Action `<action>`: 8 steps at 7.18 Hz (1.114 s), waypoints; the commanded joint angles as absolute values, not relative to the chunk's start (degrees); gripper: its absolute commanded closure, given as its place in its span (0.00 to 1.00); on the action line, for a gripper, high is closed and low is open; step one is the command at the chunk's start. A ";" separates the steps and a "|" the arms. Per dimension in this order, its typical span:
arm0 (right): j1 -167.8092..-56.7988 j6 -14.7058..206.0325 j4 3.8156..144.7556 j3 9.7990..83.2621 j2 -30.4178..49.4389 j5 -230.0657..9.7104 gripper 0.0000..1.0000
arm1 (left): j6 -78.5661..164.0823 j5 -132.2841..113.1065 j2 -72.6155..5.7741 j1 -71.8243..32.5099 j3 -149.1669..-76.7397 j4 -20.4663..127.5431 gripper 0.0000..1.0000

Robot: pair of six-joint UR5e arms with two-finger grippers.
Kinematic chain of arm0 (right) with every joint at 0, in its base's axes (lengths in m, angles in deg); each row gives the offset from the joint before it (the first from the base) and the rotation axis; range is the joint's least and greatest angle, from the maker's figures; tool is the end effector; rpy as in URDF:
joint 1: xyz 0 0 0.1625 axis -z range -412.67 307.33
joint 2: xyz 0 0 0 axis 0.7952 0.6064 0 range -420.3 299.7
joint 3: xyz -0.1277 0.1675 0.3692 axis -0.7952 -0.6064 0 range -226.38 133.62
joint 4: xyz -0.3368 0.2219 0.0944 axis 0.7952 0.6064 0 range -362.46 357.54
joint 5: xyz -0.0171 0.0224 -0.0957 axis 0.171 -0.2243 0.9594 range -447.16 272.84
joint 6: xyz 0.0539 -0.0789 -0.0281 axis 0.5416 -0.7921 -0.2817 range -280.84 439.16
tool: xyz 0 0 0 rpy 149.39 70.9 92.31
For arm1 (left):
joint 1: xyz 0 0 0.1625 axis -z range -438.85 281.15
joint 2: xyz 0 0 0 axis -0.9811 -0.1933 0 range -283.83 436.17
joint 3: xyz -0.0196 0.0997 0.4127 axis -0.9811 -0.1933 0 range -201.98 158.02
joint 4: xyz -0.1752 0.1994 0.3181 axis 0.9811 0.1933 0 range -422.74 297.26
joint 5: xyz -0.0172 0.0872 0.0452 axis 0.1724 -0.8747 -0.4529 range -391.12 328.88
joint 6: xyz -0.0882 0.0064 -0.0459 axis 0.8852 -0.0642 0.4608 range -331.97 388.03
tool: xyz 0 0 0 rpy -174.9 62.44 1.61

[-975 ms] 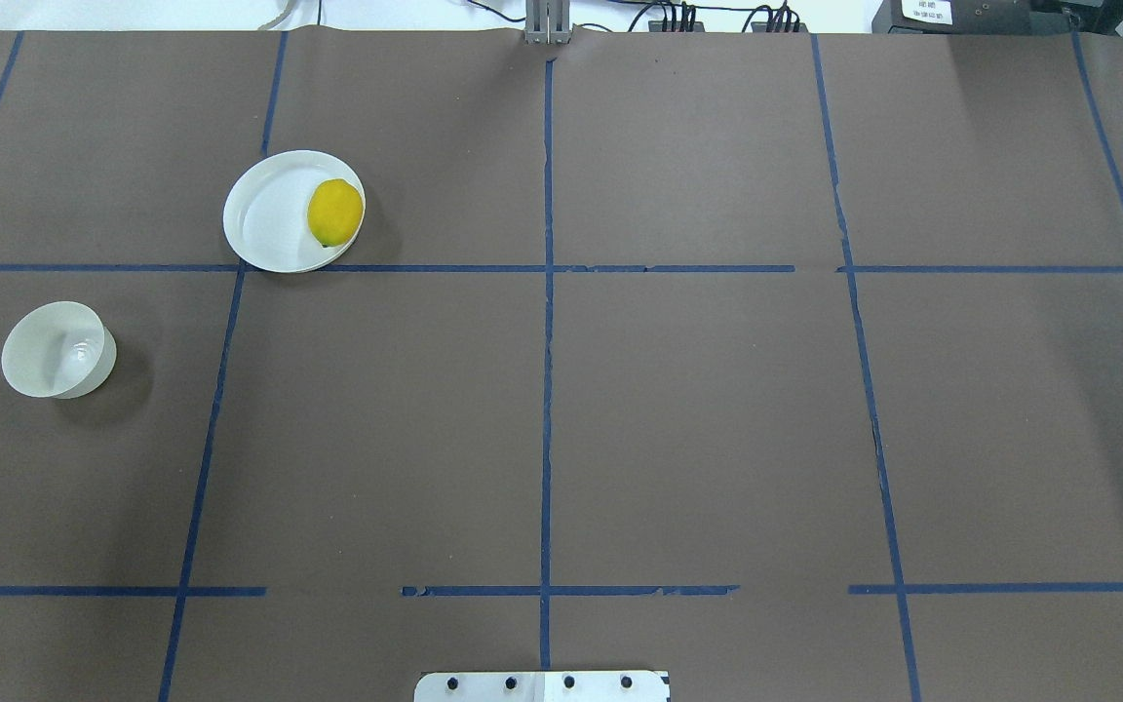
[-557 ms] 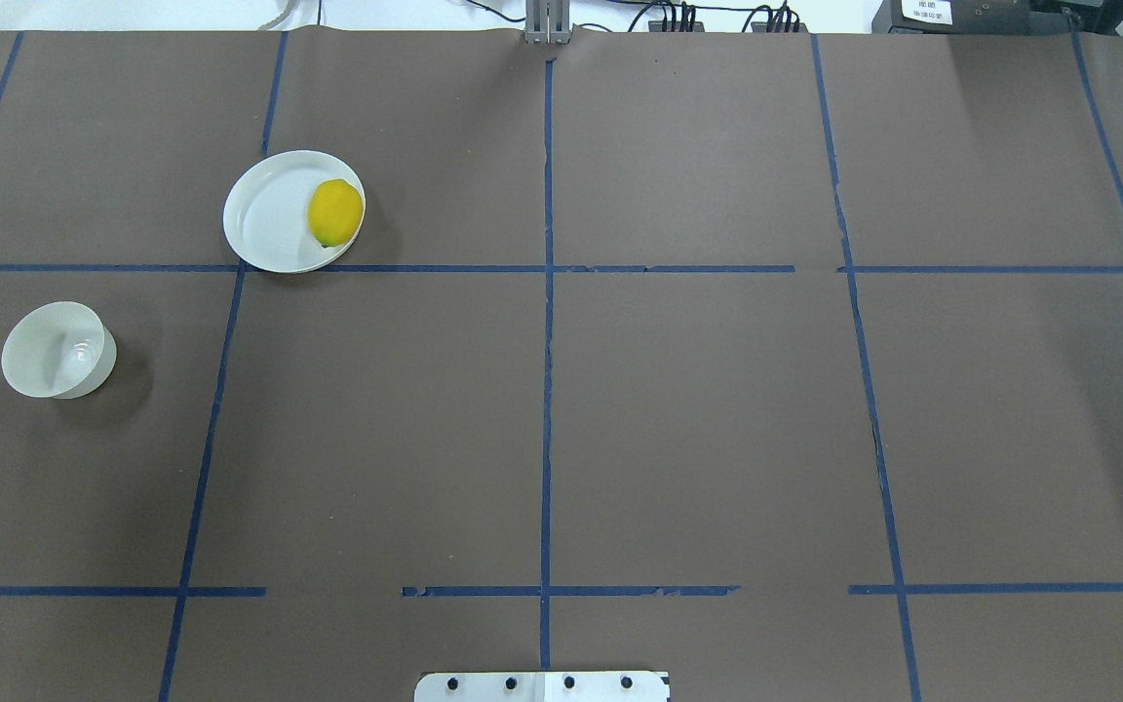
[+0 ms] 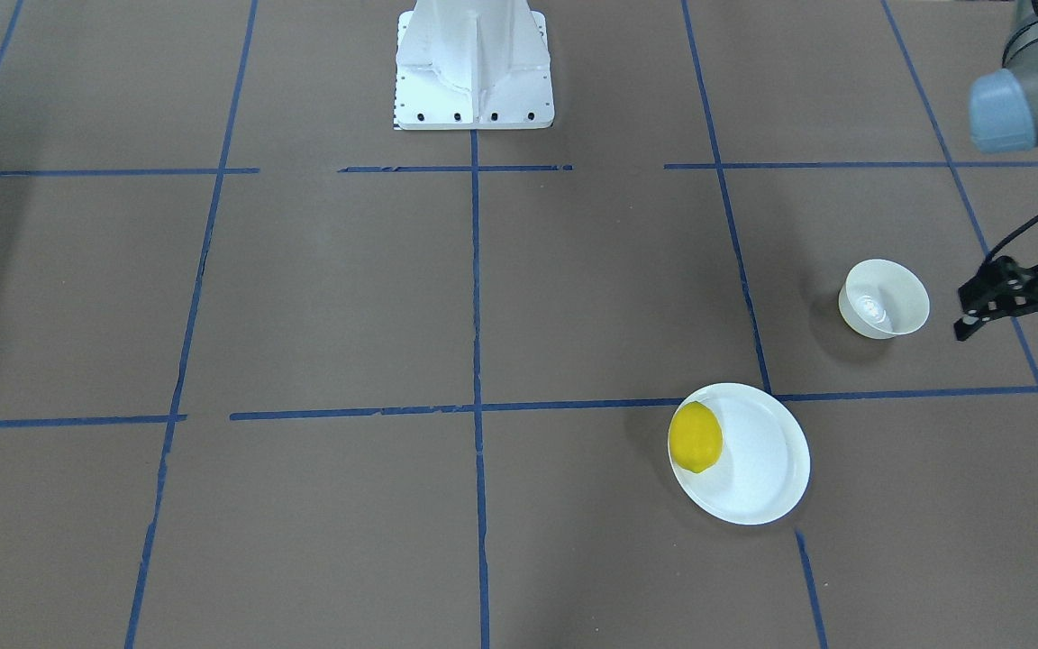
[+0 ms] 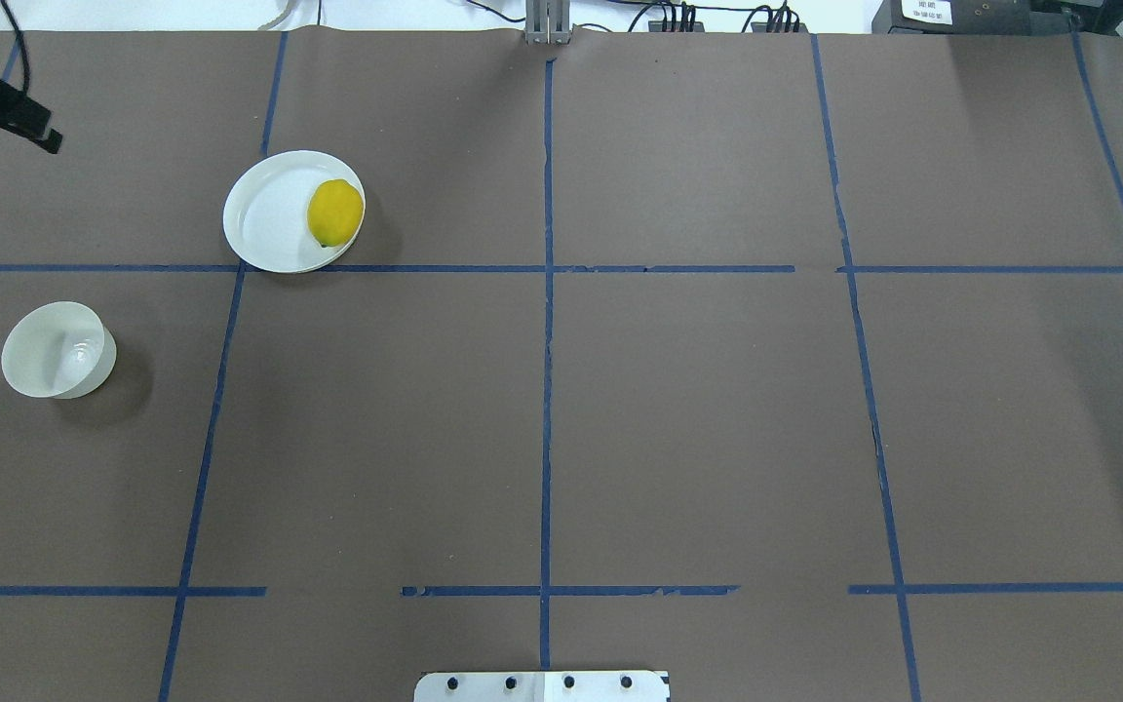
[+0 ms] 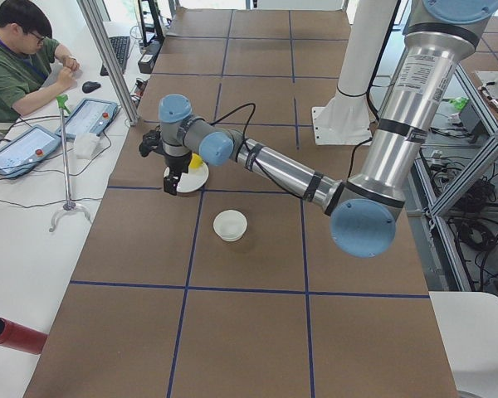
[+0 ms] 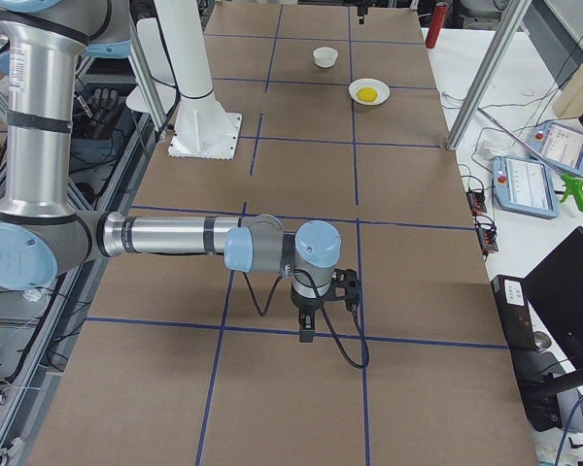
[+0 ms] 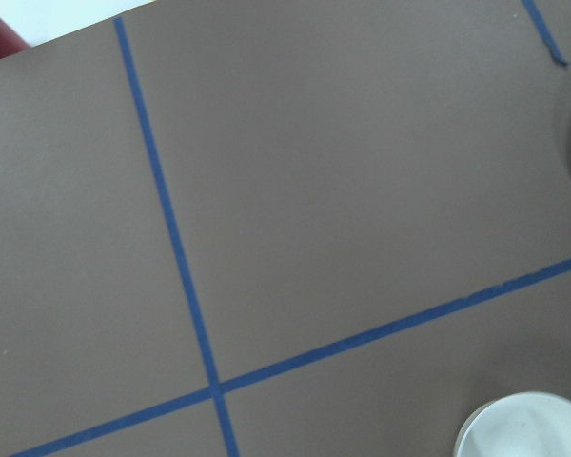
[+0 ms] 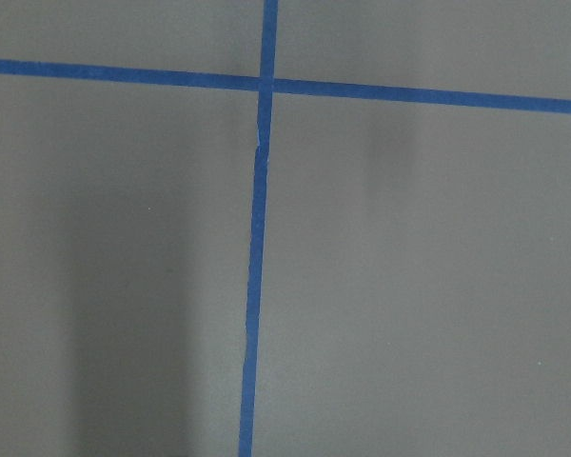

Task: Move lemon from plate to bowl
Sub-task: 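Reach the left gripper down over the yellow lemon on the white plate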

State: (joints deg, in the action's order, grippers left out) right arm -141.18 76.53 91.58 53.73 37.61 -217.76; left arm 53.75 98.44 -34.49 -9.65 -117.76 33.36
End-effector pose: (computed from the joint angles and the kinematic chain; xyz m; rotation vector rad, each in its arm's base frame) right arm 0.0572 -0.4324 0.6473 -0.0237 -0.7091 -0.0576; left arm 0.1571 -0.6105 0.3966 0.2351 0.8313 0.1154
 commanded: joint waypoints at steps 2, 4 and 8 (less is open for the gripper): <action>-141.18 76.53 91.58 53.73 37.61 -217.76 0.00 | 76.76 92.67 -47.10 -20.73 -109.65 34.63 0.00; -141.18 76.53 91.58 53.73 37.61 -217.76 0.00 | 82.49 91.58 -50.73 -24.00 -100.87 43.12 0.00; -141.18 76.53 91.58 53.73 37.61 -217.76 0.00 | 86.30 83.66 -51.71 -29.98 -93.19 56.07 0.00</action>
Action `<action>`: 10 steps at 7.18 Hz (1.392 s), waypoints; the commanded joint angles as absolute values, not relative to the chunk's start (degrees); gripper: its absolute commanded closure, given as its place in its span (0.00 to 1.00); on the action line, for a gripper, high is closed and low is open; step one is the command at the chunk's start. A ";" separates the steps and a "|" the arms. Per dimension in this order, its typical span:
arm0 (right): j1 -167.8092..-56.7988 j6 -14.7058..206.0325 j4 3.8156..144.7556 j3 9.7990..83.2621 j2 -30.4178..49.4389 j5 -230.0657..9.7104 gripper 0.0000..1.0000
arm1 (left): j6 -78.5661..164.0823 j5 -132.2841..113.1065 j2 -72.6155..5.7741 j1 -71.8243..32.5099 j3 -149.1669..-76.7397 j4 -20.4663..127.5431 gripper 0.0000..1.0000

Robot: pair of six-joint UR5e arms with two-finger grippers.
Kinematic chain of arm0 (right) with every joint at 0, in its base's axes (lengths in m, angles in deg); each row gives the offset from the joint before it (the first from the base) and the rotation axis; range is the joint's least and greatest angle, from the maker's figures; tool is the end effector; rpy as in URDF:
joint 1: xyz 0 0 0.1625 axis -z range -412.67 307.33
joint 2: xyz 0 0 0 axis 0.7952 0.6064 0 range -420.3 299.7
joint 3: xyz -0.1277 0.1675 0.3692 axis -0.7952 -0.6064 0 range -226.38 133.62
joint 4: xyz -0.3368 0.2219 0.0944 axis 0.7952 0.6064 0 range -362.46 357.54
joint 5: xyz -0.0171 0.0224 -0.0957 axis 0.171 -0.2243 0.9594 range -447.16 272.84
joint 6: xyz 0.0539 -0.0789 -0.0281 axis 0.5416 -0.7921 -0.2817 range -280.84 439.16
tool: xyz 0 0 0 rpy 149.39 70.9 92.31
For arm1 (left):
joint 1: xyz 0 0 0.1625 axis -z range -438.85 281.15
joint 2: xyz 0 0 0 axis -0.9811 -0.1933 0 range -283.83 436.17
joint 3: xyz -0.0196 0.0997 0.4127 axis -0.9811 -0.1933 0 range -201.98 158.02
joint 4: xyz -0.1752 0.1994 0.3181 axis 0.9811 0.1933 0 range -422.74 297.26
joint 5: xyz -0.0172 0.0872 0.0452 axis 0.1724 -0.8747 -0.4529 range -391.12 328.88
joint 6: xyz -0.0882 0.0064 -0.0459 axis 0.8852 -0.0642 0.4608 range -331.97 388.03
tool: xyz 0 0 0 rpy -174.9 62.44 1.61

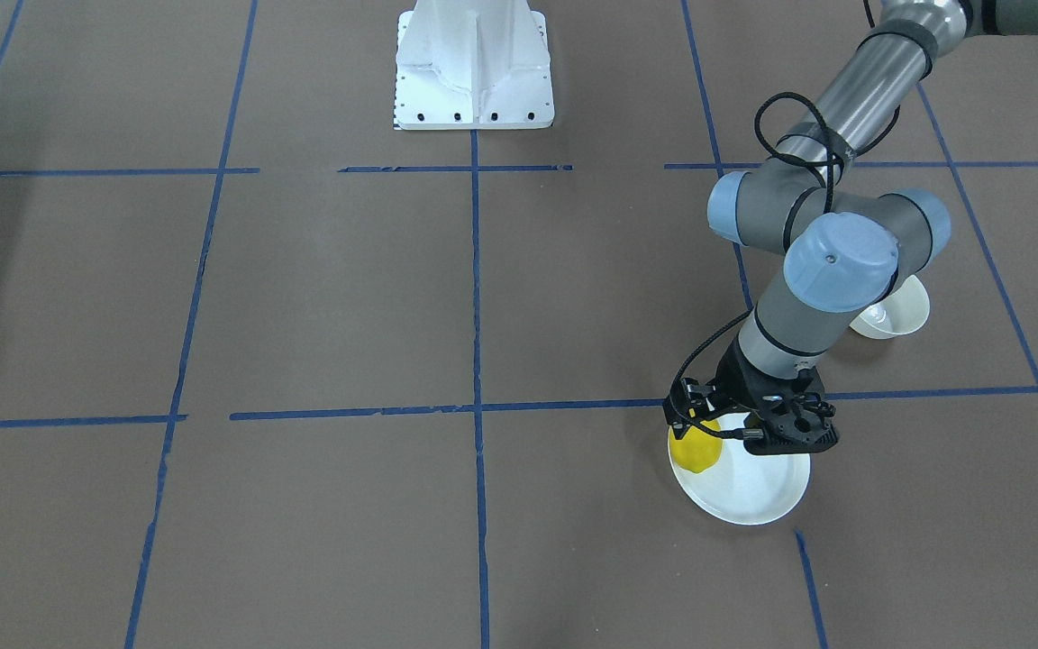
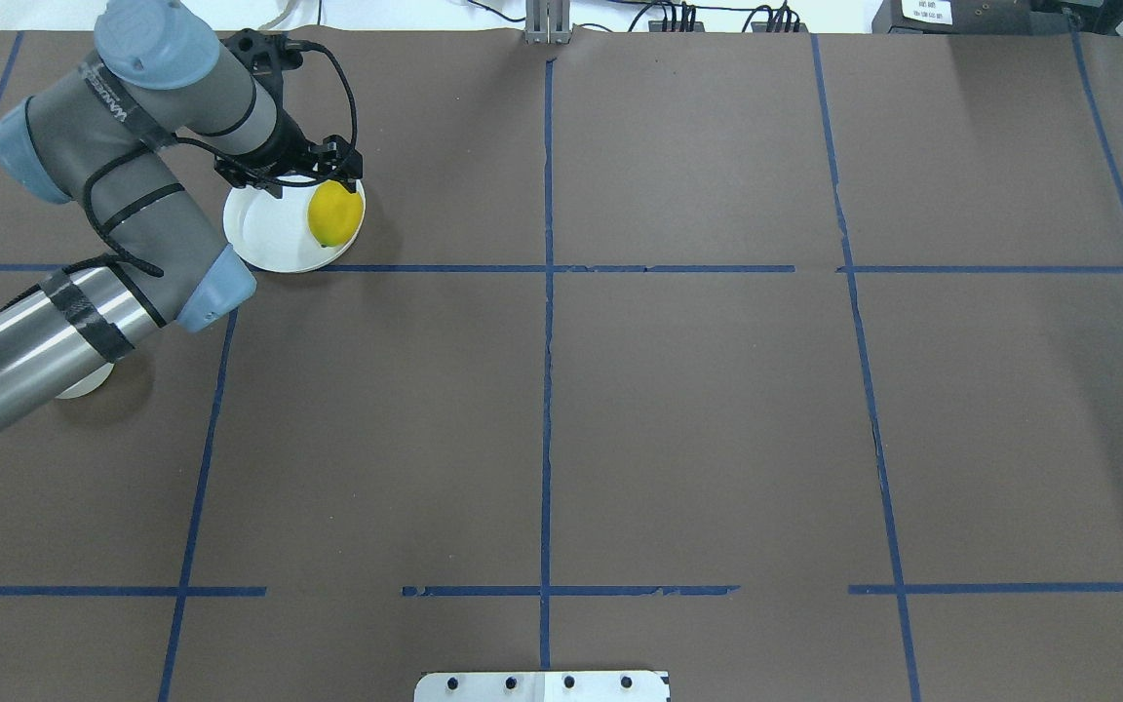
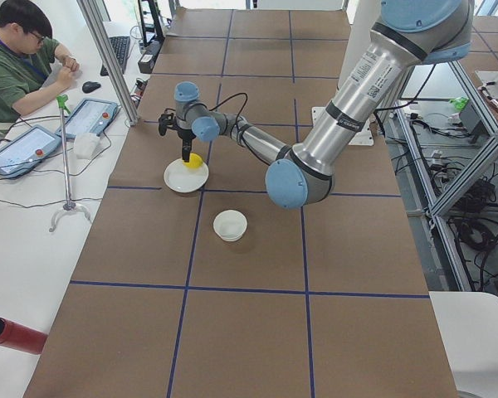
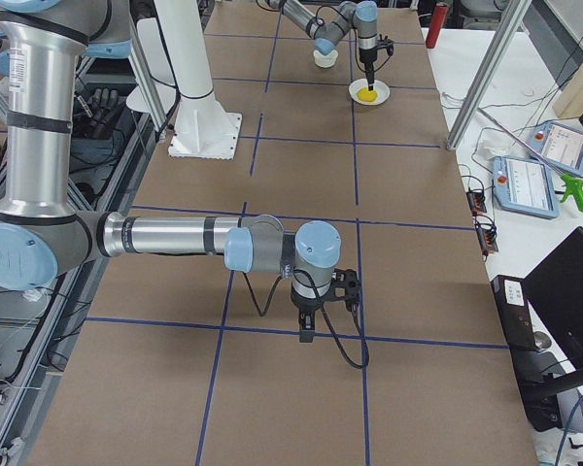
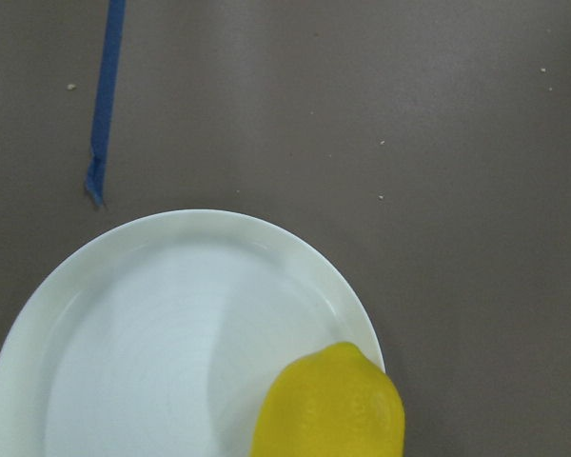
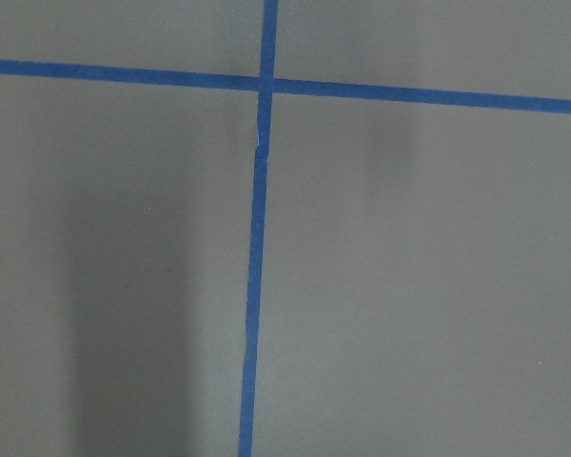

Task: Move lemon from plate to bowl
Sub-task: 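Reach the left gripper down over the yellow lemon on the white plate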

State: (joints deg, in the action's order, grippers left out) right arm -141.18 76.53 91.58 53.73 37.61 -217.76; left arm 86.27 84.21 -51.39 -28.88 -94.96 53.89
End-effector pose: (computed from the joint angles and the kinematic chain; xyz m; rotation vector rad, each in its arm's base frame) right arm 0.0572 -0.4324 0.6473 -0.0237 -0.7091 -0.0576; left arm 0.4195 -0.6405 0.3499 0.2142 0.8842 -0.1138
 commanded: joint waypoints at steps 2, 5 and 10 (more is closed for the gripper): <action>-141.18 76.53 91.58 53.73 37.61 -217.76 0.00 | 86.13 83.66 -51.97 -30.07 -90.99 58.63 0.00; -141.18 76.53 91.58 53.73 37.61 -217.76 0.00 | 83.59 83.93 -52.06 -30.60 -89.40 60.22 0.57; -141.18 76.53 91.58 53.73 37.61 -217.76 0.00 | 82.44 88.40 -51.54 -23.85 -91.76 57.94 0.80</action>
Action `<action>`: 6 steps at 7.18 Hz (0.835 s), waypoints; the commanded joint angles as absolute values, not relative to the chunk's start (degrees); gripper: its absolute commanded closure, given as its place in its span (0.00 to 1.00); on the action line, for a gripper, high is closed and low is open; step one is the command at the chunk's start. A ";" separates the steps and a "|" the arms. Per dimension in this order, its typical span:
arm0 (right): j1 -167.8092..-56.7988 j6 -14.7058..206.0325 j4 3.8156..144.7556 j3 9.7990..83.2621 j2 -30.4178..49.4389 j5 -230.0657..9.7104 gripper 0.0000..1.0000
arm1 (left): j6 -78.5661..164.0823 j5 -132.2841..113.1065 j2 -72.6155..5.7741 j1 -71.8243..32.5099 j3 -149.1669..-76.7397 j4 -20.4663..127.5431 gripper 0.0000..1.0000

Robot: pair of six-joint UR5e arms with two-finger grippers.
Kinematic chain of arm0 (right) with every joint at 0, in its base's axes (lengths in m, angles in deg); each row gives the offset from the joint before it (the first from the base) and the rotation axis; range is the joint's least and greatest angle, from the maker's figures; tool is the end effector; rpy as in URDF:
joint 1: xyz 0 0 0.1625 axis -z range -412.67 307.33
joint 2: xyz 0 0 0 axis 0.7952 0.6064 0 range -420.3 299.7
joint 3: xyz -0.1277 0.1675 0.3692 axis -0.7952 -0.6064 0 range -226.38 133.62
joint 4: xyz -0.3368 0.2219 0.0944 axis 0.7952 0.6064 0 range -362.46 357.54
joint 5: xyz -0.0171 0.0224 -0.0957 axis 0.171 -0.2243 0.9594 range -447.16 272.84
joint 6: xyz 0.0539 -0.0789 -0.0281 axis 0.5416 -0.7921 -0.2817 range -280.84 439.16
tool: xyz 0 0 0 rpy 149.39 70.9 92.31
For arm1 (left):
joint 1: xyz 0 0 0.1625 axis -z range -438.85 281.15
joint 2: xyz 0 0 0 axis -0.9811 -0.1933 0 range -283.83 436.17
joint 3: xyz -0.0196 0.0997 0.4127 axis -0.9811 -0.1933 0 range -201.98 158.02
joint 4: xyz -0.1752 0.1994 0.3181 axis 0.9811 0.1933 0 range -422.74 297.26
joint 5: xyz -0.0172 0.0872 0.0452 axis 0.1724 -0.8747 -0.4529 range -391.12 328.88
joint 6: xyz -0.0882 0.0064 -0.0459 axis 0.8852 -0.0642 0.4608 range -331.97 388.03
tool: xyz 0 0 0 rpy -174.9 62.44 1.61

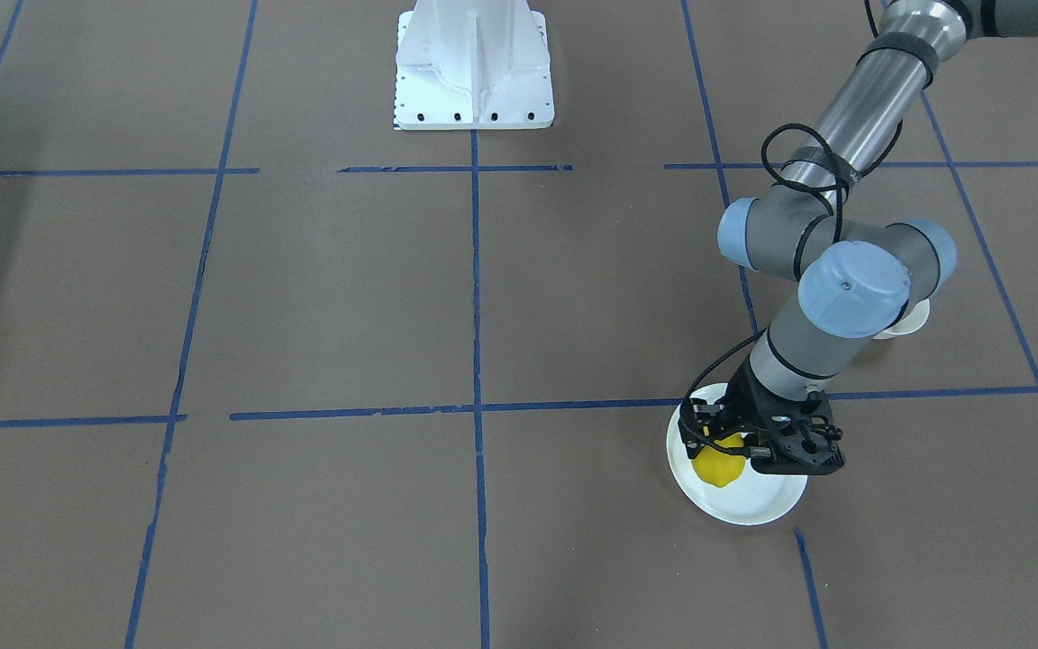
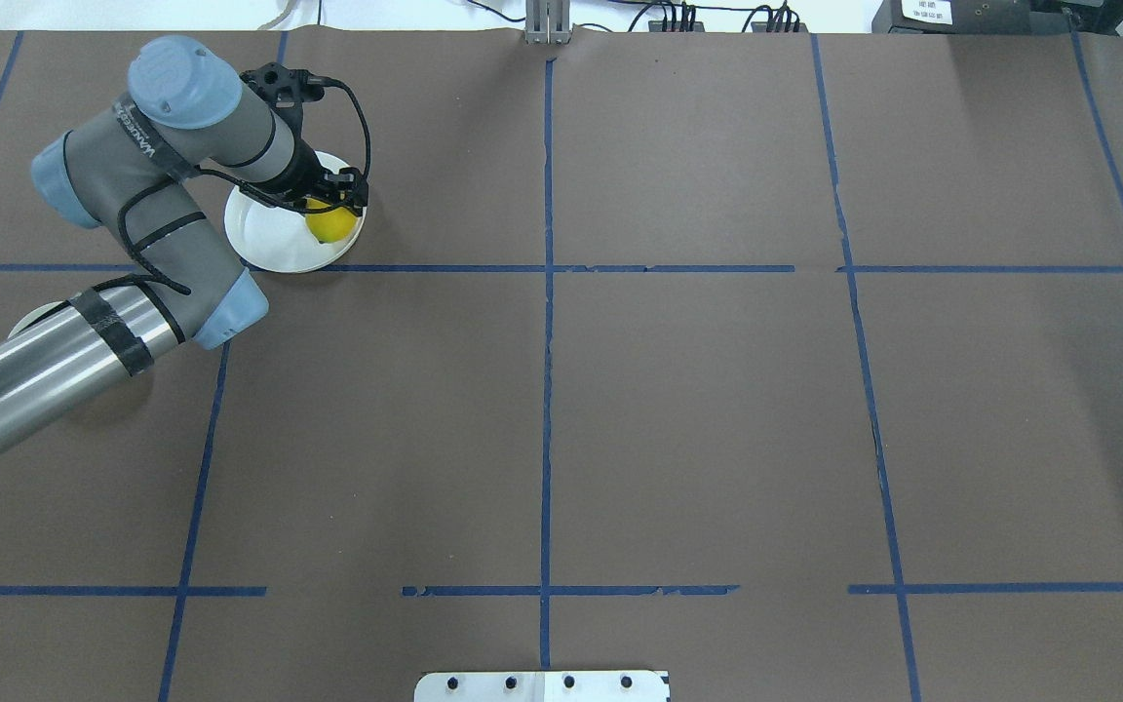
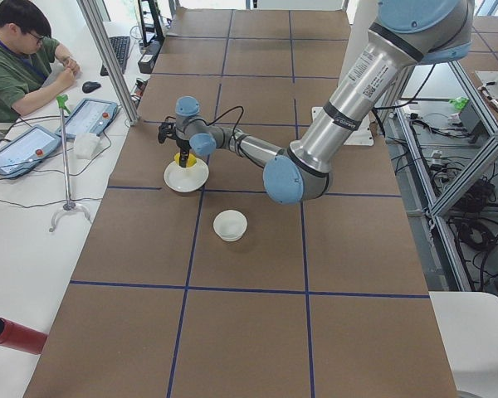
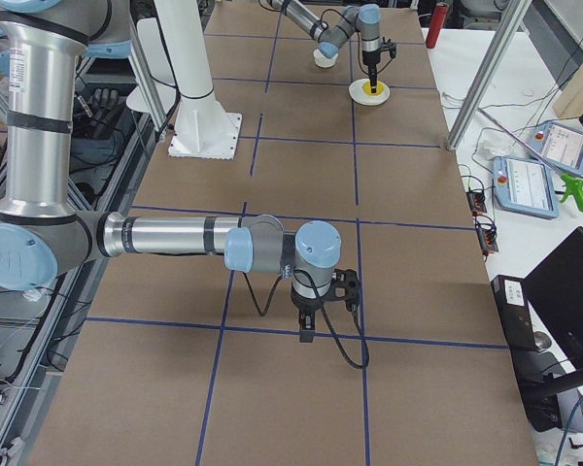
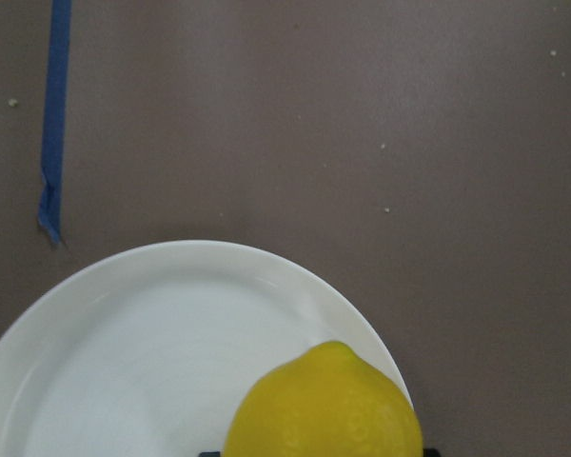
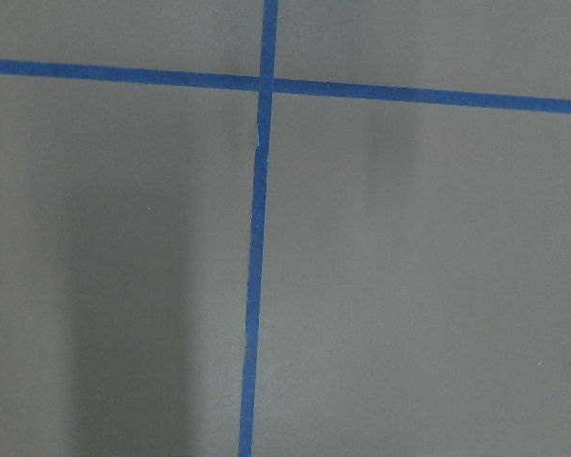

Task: Move lemon from plate to bowl
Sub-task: 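Close the left gripper on the lemon and lift it off the plate, then carry the lemon with the left gripper over the small white bowl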

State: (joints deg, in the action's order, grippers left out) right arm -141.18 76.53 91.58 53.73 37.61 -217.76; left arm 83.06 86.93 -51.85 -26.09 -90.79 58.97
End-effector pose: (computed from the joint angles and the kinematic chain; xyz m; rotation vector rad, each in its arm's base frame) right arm 0.0572 -0.4324 0.6473 -0.0237 -0.7091 -0.0576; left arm 0.3965 -0.6647 0.3672 0.2431 0.9154 -0.0797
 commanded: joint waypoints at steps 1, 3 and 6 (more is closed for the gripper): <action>-141.18 76.53 91.58 53.73 37.61 -217.76 0.00 | 79.91 88.41 -50.57 -21.75 -93.86 55.24 0.80; -141.18 76.53 91.58 53.73 37.61 -217.76 0.00 | 69.14 88.41 -42.08 -17.44 -107.96 45.68 0.80; -141.18 76.53 91.58 53.73 37.61 -217.76 0.00 | 57.68 88.15 -24.00 -14.79 -124.67 44.13 0.82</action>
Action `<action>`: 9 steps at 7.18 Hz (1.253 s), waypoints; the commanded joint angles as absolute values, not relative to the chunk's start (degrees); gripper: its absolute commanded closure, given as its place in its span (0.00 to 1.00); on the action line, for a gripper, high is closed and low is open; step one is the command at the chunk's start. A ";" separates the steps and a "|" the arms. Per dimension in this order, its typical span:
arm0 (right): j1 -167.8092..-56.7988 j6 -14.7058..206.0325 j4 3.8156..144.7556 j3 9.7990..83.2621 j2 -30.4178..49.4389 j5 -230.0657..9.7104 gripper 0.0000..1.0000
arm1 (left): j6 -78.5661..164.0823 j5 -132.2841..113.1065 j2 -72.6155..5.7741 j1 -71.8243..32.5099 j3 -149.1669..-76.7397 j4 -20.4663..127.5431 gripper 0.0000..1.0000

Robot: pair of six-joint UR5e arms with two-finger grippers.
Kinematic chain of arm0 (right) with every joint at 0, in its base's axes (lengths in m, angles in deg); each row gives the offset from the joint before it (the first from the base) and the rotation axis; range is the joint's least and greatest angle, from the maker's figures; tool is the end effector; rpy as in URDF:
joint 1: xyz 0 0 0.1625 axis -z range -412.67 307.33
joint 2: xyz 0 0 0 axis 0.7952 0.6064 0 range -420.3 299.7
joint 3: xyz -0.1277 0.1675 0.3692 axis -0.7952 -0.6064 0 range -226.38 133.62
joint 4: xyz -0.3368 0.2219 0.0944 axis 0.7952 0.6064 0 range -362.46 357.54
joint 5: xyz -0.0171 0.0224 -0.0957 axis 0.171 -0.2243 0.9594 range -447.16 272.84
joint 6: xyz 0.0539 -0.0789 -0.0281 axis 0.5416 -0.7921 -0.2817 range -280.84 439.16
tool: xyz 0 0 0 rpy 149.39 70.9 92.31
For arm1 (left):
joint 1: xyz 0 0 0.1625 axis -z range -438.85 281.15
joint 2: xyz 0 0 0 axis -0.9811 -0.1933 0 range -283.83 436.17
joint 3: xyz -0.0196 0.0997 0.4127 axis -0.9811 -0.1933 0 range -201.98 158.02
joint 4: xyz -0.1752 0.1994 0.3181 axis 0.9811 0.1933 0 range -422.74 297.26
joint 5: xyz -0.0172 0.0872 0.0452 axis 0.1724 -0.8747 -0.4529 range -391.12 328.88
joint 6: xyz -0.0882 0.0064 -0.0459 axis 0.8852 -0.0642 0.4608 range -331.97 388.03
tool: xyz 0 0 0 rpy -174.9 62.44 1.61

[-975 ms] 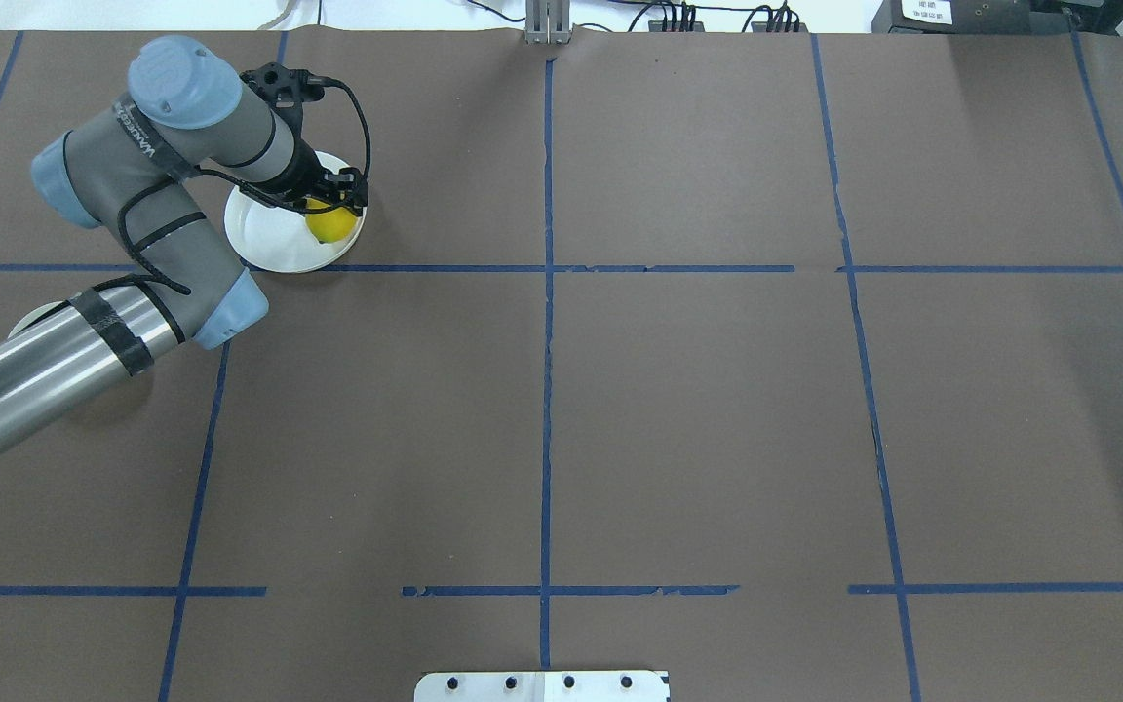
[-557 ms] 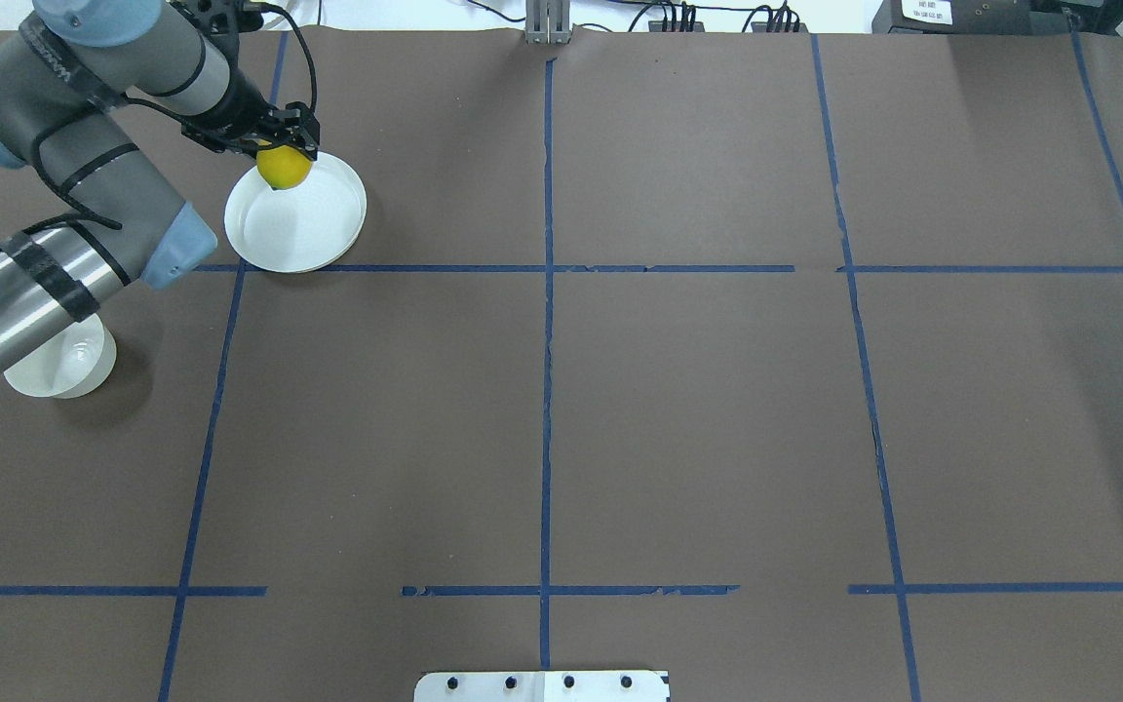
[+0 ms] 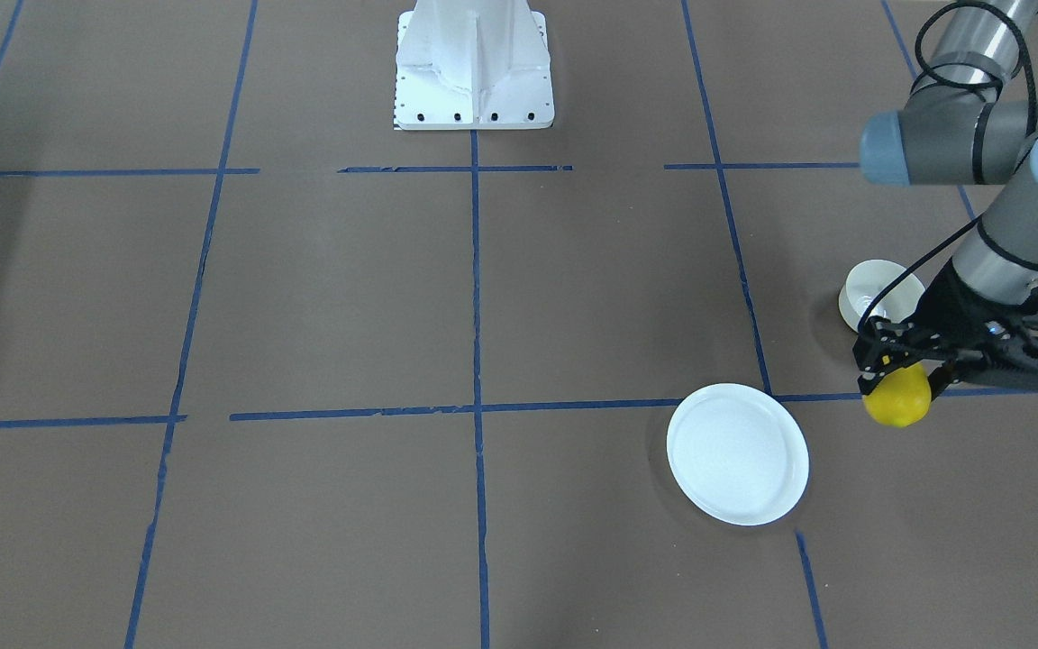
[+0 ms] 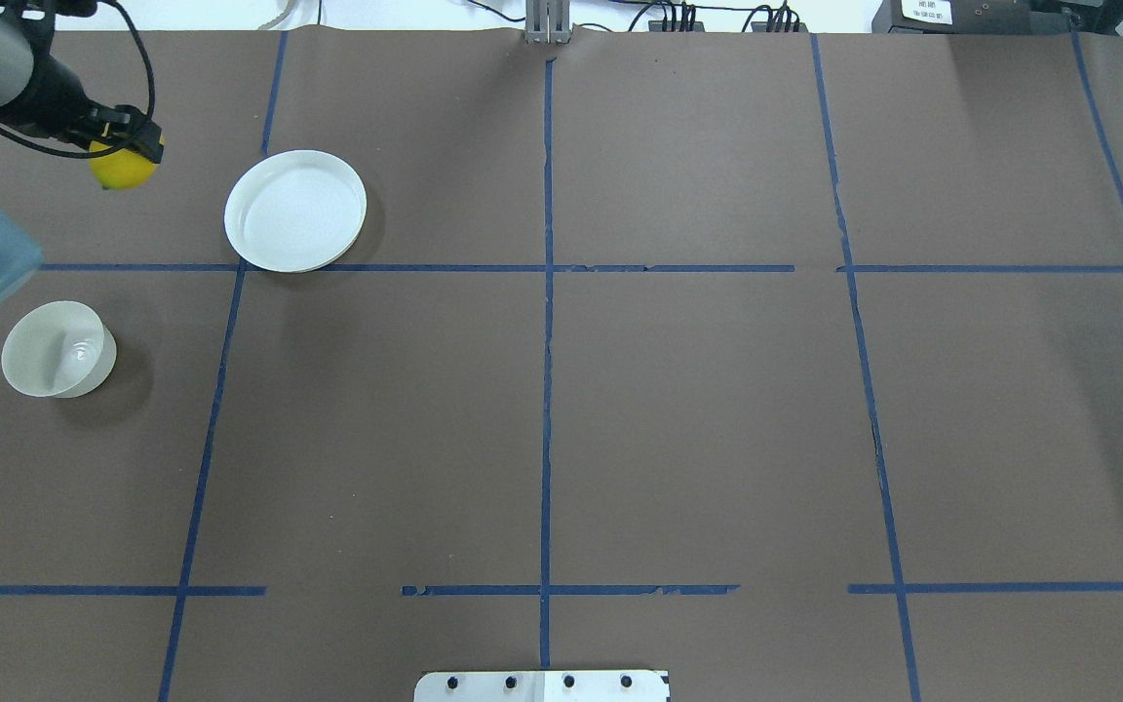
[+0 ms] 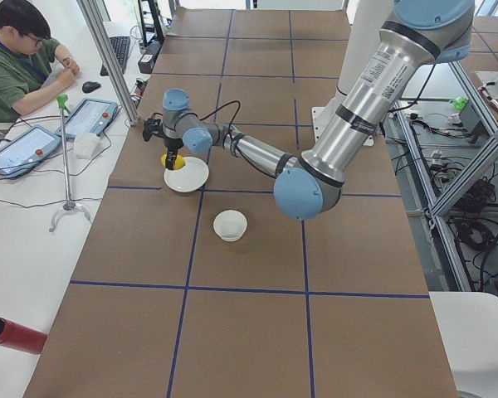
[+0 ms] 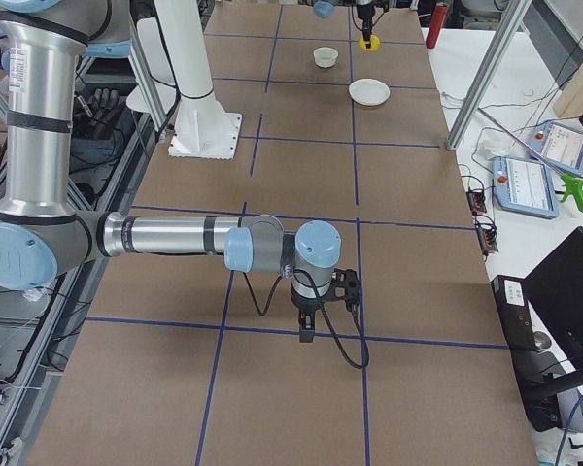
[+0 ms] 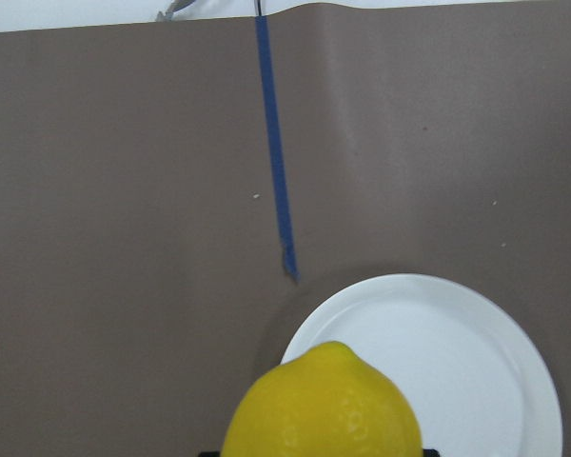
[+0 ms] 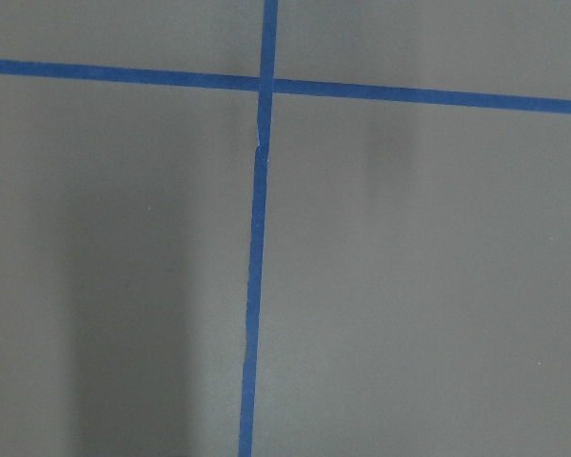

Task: Move lemon from plate to bowl
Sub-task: 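Carry the lemon with the left gripper over the small white bowl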

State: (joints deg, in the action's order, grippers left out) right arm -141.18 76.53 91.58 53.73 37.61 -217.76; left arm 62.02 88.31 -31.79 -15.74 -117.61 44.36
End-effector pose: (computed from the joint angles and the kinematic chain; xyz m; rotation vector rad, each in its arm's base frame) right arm 0.0572 -0.4324 0.6473 -0.0237 -0.7091 -0.0576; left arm 0.2063 -0.5935 0.4106 0.3489 0.7748 0.0658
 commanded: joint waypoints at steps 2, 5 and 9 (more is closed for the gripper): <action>-141.18 76.53 91.58 53.73 37.61 -217.76 0.00 | 55.37 88.41 -12.03 -14.52 -132.96 44.66 0.83; -141.18 76.53 91.58 53.73 37.61 -217.76 0.00 | 64.90 88.06 -9.43 -15.57 -127.23 56.56 0.85; -141.18 76.53 91.58 53.73 37.61 -217.76 0.00 | 68.63 88.32 -9.87 -21.10 -119.54 65.05 0.86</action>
